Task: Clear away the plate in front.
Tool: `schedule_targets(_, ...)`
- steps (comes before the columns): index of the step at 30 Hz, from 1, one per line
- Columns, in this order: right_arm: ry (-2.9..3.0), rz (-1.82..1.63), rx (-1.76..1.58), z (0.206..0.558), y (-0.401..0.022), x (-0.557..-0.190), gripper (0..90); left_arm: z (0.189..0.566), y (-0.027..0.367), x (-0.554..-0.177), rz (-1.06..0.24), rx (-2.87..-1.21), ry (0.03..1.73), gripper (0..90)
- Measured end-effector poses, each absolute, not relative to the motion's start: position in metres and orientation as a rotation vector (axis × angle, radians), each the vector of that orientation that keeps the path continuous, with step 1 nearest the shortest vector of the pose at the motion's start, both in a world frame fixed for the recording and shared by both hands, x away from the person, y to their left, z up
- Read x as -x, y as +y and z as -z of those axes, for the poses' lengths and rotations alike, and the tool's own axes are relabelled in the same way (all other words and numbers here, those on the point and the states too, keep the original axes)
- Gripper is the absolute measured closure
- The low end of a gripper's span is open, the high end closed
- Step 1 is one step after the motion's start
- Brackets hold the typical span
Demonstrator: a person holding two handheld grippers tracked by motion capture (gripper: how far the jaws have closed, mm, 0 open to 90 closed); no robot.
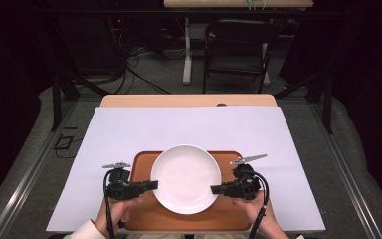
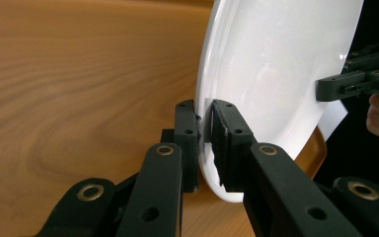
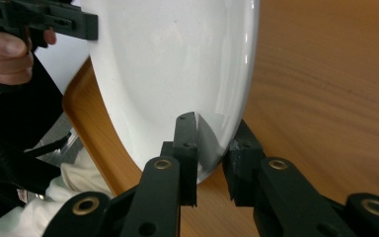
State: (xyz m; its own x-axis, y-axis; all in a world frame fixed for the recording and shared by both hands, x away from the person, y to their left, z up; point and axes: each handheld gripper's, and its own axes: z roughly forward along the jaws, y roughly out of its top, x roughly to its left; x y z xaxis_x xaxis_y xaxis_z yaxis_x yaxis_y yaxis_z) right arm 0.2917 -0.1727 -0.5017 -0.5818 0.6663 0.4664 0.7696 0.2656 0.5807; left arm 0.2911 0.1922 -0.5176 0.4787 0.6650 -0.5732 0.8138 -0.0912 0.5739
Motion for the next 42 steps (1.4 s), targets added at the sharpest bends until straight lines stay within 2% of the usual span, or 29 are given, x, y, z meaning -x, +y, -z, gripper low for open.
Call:
schedule_targets(10,-2.451,1.092,1.408,0.519,-0.165,-0.300,73.0,0.530,0.186,-0.298,0.186,-1.888,1.282,78.5)
schedule_targets(19,-2.539,1.001,1.377,0.525,-0.156,-0.301,63.6,0.535,0.179,-0.300,0.133,-1.982,1.281,72.4)
schedule_targets(34,-2.592,0.907,1.325,0.526,-0.152,-0.296,57.3,0.538,0.178,-0.293,0.162,-2.049,1.277,68.4)
schedule_targets(42,-2.633,0.834,1.324,0.527,-0.149,-0.293,51.1,0.540,0.176,-0.292,0.177,-2.107,1.271,64.8)
